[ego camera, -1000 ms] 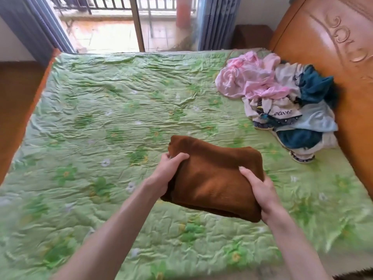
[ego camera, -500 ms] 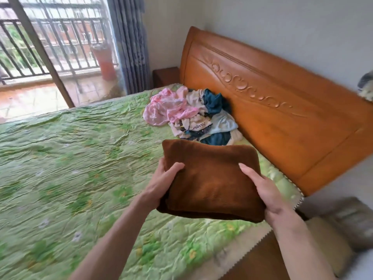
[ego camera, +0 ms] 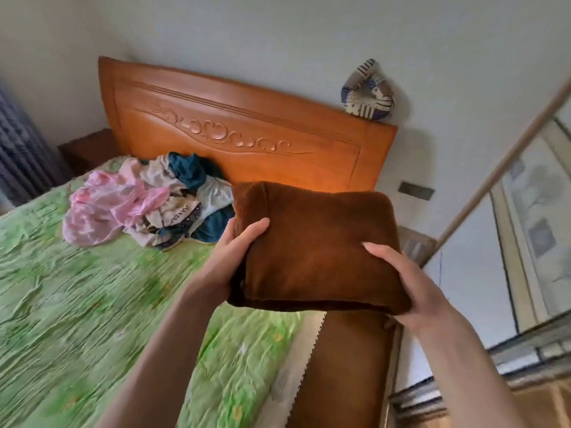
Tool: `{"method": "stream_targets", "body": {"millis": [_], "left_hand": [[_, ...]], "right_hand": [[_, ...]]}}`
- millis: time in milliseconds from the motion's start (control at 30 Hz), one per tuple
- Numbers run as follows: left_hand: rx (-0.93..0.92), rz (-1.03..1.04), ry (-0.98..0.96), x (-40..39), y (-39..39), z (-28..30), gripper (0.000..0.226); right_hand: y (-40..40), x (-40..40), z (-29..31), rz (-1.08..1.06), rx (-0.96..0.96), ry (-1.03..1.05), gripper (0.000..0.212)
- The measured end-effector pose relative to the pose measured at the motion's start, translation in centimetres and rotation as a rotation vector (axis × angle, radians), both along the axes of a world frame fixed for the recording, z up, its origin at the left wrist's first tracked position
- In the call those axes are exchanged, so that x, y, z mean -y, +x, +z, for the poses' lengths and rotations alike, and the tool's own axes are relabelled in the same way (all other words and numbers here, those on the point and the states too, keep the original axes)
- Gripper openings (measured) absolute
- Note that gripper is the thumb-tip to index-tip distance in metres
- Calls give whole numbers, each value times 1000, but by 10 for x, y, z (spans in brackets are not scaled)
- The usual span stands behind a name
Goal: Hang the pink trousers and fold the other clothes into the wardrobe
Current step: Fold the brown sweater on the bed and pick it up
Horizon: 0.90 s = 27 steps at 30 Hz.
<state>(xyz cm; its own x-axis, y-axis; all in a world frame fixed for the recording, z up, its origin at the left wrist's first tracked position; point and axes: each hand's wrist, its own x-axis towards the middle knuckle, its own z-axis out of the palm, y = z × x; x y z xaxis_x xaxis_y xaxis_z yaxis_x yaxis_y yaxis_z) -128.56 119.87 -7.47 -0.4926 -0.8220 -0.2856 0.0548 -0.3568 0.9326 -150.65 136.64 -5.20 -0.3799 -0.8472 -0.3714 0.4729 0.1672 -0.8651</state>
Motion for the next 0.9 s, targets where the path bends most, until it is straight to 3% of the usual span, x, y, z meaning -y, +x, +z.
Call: {"method": "stream_targets", "body": {"millis": [133, 267, 400, 600, 733, 900], "left_hand": [[27, -210, -36, 9, -58, 10, 38], [59, -365, -33, 10, -108, 20, 43], [49, -446, -55, 3, -152, 35, 36], [41, -624, -43, -40, -193, 55, 47], [56, -717, -65, -80, -203, 75, 50], [73, -812, -104, -124, -203, 98, 56]], "right_hand": [[-23, -25, 10, -198, -59, 34, 43], [-35, -44, 22, -387, -88, 60, 36], [-41, -72, 27, -560, -119, 78, 51], [-34, -130, 46, -775, -109, 58, 60], [-18, -176, 65, -854, -111, 38, 32], [12, -221, 75, -967, -103, 31, 57]]}}
